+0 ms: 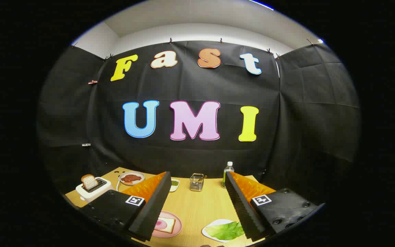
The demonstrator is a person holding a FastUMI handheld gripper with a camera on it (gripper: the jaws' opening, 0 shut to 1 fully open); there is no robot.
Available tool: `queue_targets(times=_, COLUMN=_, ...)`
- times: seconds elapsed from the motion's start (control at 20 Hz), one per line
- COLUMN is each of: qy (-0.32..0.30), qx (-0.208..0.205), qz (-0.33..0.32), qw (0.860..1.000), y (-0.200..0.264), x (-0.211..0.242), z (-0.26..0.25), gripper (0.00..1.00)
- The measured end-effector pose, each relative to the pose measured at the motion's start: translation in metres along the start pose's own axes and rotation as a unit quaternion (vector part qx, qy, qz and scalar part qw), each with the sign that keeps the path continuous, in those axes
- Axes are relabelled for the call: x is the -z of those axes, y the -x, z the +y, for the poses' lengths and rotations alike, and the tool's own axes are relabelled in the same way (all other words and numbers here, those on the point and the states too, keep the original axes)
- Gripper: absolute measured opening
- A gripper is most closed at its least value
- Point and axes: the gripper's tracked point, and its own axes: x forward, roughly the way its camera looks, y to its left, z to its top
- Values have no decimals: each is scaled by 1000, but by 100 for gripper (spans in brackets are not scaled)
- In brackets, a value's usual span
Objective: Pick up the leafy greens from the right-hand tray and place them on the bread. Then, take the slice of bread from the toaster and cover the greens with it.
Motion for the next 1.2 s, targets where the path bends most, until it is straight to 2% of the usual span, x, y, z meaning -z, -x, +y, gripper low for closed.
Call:
queue_targets(times=0.35, qy=4, qx=-2, qz=1, qw=1000, y=4, x=1, z=1, gripper=98)
queue_targets(times=0.75, qy=-6, qx=14, qz=24, qw=1000, y=4, x=18, z=-18, gripper=98)
queue_targets(times=1.2, qy=-24, qx=23, qz=78, qw=996, y=-3, x=58, z=-45, gripper=98)
